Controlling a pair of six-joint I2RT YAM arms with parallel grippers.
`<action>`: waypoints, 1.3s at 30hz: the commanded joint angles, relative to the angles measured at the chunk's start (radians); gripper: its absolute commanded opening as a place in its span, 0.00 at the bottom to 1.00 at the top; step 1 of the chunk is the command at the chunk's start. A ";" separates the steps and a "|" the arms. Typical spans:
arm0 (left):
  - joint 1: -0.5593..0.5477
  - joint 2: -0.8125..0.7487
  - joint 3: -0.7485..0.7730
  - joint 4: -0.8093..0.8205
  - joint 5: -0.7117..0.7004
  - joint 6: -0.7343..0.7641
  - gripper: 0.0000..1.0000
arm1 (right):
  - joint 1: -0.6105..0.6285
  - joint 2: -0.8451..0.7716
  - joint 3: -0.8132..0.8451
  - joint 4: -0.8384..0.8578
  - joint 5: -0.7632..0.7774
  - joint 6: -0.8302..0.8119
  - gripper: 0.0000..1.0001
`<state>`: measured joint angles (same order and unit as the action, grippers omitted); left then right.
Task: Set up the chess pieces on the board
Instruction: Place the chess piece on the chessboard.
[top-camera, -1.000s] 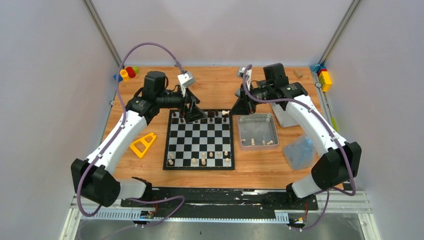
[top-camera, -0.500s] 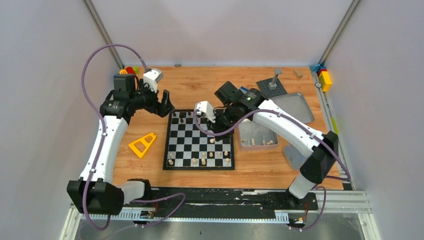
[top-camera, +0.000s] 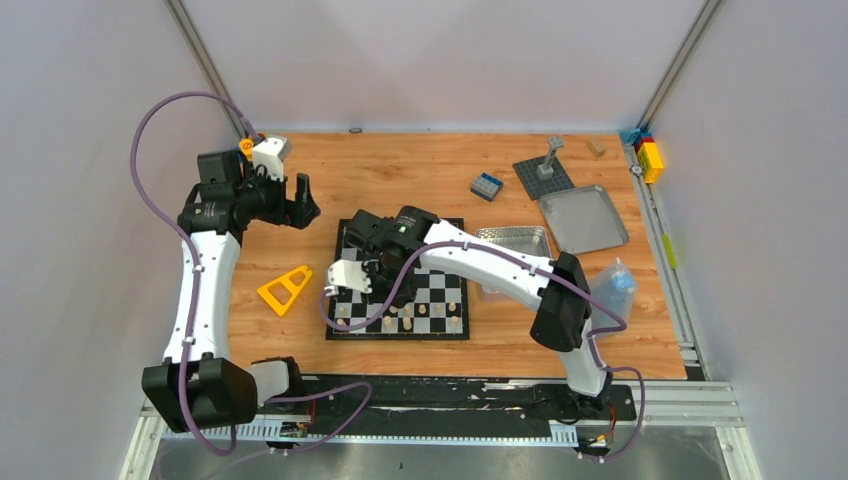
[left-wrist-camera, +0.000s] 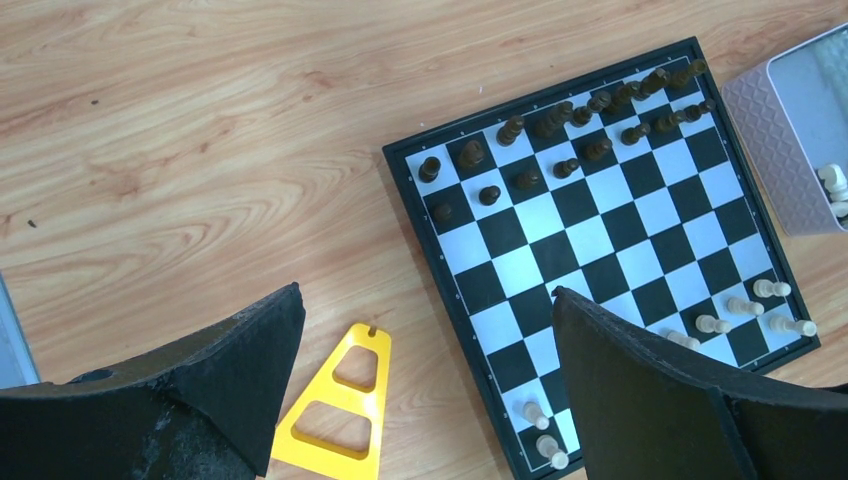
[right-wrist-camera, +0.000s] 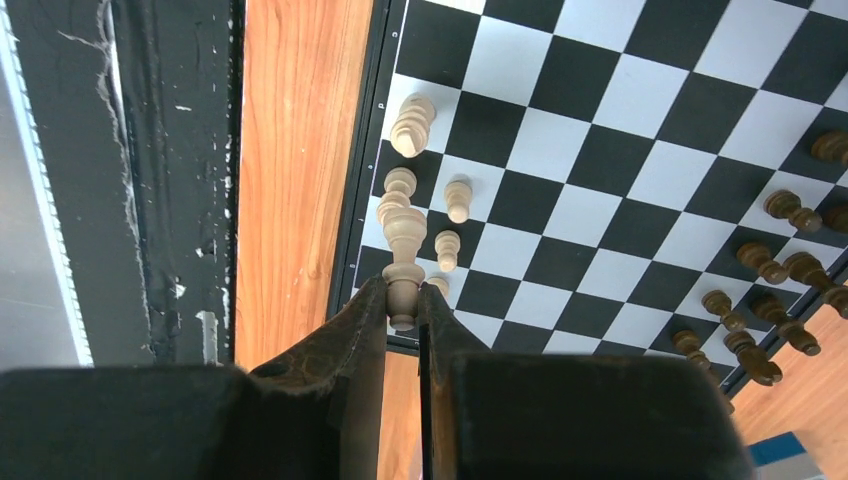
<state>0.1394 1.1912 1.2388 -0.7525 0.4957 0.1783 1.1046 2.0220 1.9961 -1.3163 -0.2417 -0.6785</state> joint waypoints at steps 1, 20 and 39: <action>0.019 -0.022 0.020 0.000 0.009 -0.012 1.00 | 0.031 0.031 0.059 -0.067 0.105 -0.058 0.00; 0.028 -0.019 -0.002 0.030 0.020 -0.021 1.00 | 0.042 0.009 -0.138 -0.104 0.196 -0.018 0.00; 0.030 -0.024 -0.018 0.033 0.032 -0.019 1.00 | 0.054 0.076 -0.163 -0.021 0.207 0.004 0.00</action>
<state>0.1589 1.1908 1.2228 -0.7441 0.5068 0.1650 1.1461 2.0781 1.8366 -1.3701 -0.0528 -0.6865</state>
